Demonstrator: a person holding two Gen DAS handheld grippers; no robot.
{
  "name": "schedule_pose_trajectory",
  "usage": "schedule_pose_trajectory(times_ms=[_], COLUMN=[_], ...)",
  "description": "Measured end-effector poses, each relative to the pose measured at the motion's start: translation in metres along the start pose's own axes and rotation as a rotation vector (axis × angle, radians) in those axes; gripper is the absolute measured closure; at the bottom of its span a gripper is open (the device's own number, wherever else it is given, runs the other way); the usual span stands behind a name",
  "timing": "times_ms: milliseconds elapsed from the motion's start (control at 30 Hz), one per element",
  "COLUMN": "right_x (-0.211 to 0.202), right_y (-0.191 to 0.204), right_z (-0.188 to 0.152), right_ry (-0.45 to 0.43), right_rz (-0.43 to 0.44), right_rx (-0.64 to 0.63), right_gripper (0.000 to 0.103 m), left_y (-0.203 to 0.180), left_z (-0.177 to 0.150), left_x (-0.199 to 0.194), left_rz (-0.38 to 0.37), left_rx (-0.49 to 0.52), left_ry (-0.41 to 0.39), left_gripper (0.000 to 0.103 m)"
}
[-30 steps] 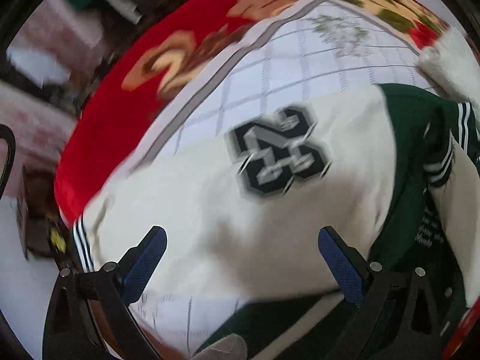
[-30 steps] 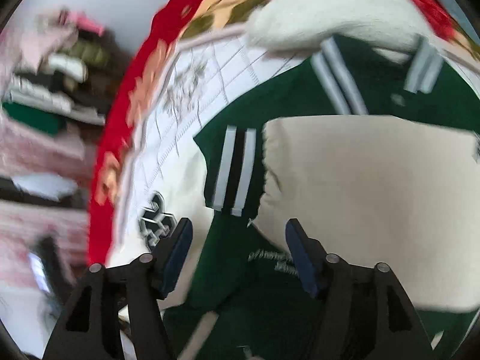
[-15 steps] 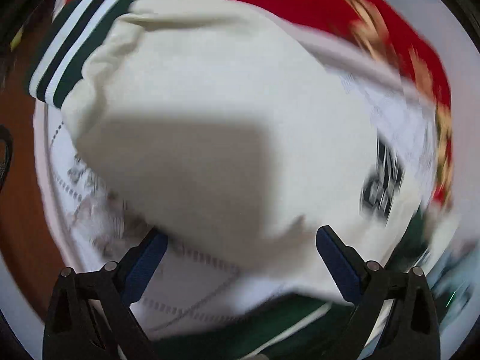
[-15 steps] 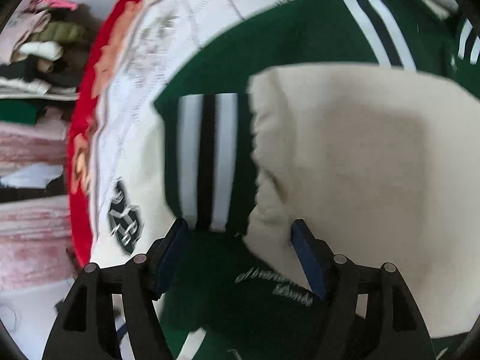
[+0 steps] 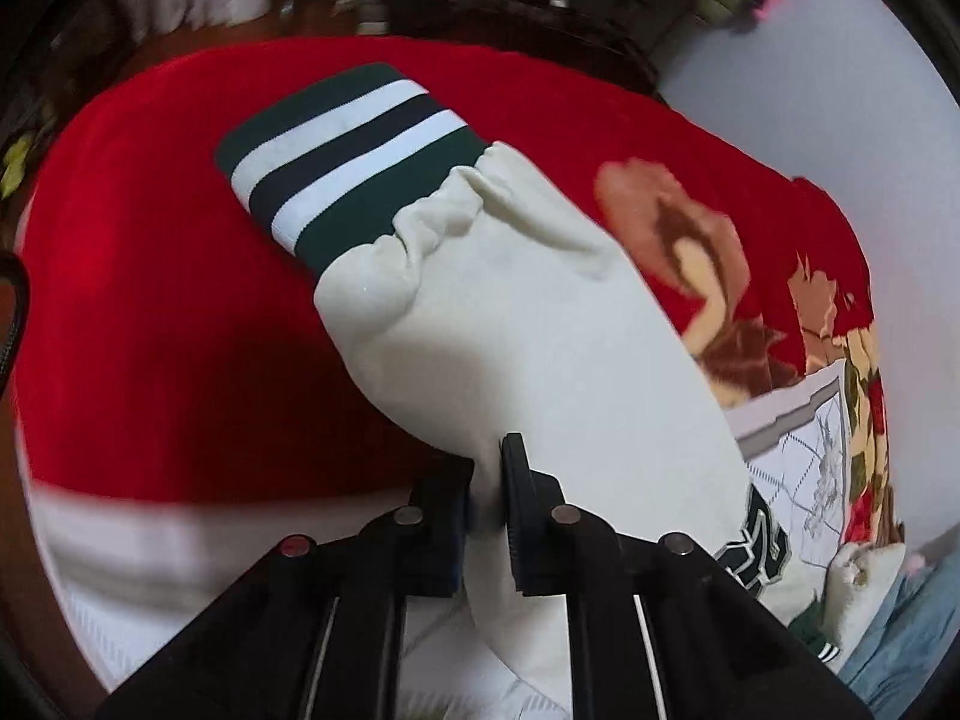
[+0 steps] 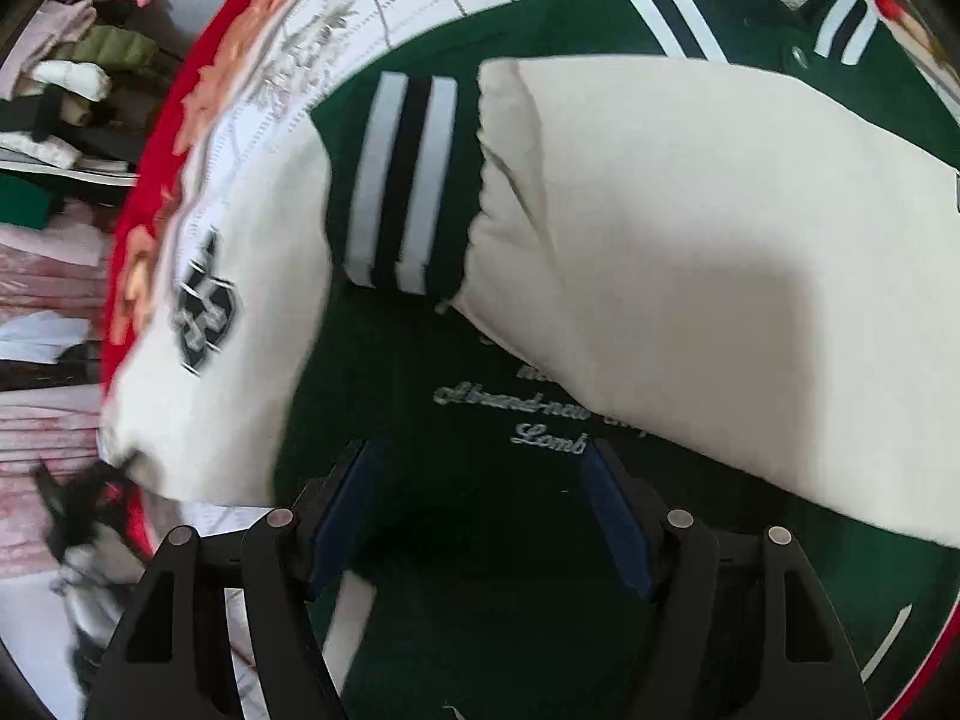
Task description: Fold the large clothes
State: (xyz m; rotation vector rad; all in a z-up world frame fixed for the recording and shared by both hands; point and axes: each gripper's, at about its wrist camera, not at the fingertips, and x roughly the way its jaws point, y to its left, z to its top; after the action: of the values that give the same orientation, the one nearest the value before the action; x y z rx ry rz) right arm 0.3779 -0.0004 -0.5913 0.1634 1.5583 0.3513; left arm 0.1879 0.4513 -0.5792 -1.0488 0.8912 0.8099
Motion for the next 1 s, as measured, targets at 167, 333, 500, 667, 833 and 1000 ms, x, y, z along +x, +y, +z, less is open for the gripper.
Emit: schedule_pose_trajectory(times_ms=[167, 333, 500, 667, 833, 1000], right_x=[0.007, 0.011, 0.000, -0.040, -0.051, -0.052], right_y=[-0.006, -0.003, -0.006, -0.001, -0.016, -0.035], right_z=[-0.010, -0.012, -0.003, 0.013, 0.029, 0.038], right_ry=[0.012, -0.003, -0.052, -0.217, -0.232, -0.221], right_rz=[0.084, 0.135, 0.048, -0.029, -0.090, -0.165], right_rx=[0.081, 0.133, 0.156, 0.118, 0.143, 0.104], right_gripper=[0.030, 0.030, 0.030, 0.030, 0.030, 0.030], left_y=[-0.012, -0.018, -0.049, -0.088, -0.154, -0.225], left_z=[0.012, 0.010, 0.021, 0.024, 0.003, -0.044], left_x=[0.033, 0.028, 0.012, -0.032, -0.078, -0.112], left_rz=[-0.091, -0.105, -0.054, -0.072, -0.094, -0.159], left_rx=[0.044, 0.036, 0.111, 0.215, 0.390, 0.573], left_ry=[0.099, 0.016, -0.066, -0.187, -0.305, -0.347], left_gripper=[0.044, 0.061, 0.100, 0.100, 0.101, 0.101])
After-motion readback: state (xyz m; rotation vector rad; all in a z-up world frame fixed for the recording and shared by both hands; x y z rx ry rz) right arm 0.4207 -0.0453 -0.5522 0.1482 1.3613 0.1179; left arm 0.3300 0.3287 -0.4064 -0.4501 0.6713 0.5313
